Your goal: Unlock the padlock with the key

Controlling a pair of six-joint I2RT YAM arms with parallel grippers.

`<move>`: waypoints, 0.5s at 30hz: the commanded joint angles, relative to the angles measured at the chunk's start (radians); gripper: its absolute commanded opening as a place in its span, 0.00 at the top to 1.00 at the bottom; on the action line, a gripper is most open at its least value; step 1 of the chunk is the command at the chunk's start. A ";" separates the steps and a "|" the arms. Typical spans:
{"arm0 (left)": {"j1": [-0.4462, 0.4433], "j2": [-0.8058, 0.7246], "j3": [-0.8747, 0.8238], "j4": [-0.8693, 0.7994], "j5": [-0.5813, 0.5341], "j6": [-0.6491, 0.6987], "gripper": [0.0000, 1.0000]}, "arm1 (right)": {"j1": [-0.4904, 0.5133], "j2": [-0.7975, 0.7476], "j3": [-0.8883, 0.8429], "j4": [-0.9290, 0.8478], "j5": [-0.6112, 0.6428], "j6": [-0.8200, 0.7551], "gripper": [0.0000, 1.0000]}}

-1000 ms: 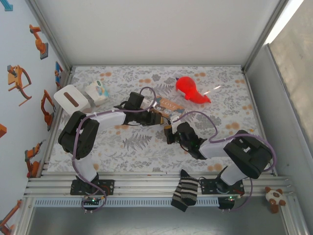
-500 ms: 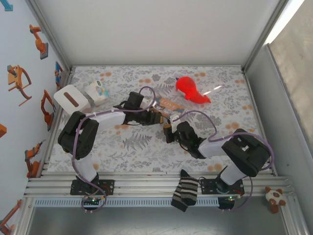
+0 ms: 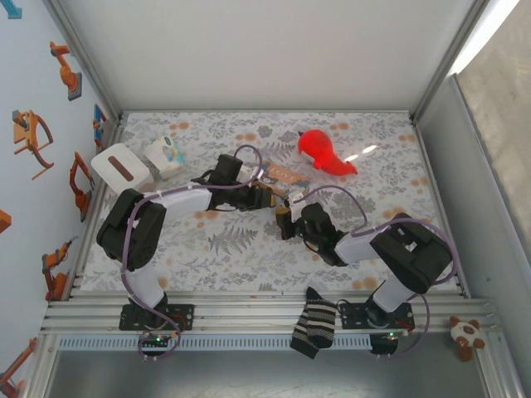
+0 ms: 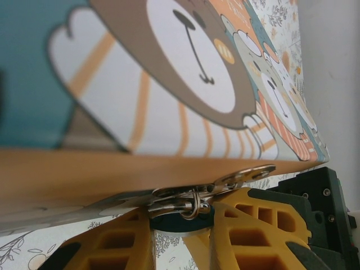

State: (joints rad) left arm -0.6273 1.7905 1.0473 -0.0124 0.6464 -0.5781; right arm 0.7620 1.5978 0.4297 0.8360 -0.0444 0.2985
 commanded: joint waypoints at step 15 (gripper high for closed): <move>-0.023 -0.009 0.010 0.026 0.085 -0.013 0.81 | -0.032 0.002 0.047 0.179 -0.036 0.001 1.00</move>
State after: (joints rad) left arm -0.6273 1.7905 1.0473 0.0097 0.6476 -0.5934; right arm 0.7406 1.5990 0.4297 0.8543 -0.0727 0.2985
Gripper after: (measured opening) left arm 0.225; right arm 0.047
